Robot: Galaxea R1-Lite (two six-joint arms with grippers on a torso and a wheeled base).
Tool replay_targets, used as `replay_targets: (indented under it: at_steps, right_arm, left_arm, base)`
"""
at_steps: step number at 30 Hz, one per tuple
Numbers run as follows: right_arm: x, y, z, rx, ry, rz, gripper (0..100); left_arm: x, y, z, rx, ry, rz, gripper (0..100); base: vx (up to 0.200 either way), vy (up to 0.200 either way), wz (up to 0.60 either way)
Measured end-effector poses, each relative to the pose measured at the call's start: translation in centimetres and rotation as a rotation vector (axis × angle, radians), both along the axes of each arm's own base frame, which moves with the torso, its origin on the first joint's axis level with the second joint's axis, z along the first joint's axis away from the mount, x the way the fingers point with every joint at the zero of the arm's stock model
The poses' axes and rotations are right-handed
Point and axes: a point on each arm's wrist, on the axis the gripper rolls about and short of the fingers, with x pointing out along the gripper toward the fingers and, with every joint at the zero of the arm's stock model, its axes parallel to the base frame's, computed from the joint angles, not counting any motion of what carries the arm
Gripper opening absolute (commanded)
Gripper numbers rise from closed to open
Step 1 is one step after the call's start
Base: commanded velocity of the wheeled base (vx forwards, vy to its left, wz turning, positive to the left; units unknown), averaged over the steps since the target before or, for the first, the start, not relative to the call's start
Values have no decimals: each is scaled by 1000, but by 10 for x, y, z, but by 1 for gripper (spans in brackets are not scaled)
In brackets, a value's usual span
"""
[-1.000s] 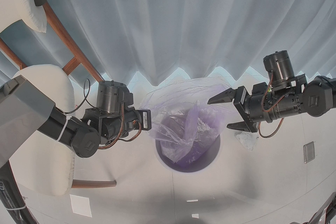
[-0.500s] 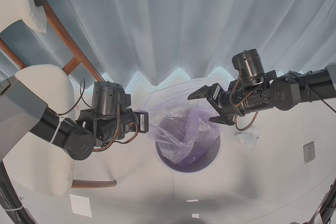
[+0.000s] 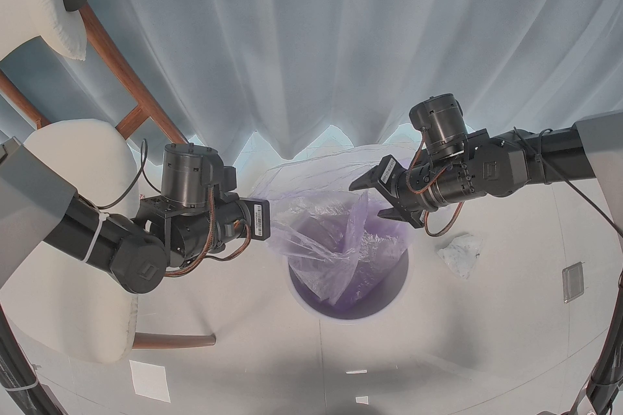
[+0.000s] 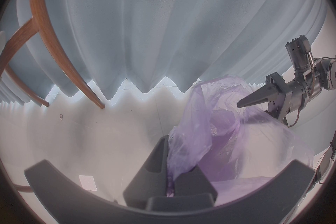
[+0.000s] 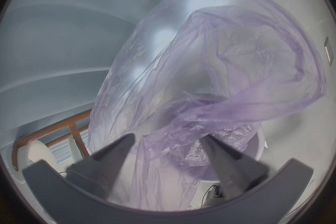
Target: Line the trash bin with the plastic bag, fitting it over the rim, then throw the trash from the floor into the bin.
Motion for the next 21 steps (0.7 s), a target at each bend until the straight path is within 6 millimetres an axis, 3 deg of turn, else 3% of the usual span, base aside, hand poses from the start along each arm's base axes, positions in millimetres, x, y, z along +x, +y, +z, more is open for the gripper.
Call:
replay_targets:
  at_steps: [14,21]
  right_arm:
    - [-18,-22,30,-24,48,-35,0]
    - [-28,-30,34,-68,55,-5,0]
  left_arm:
    - [10,17,-4,36,-4,42,0]
    - [10,18,-14,53,26,47,0]
  base:
    - [0,0,0]
    - [0,0,0]
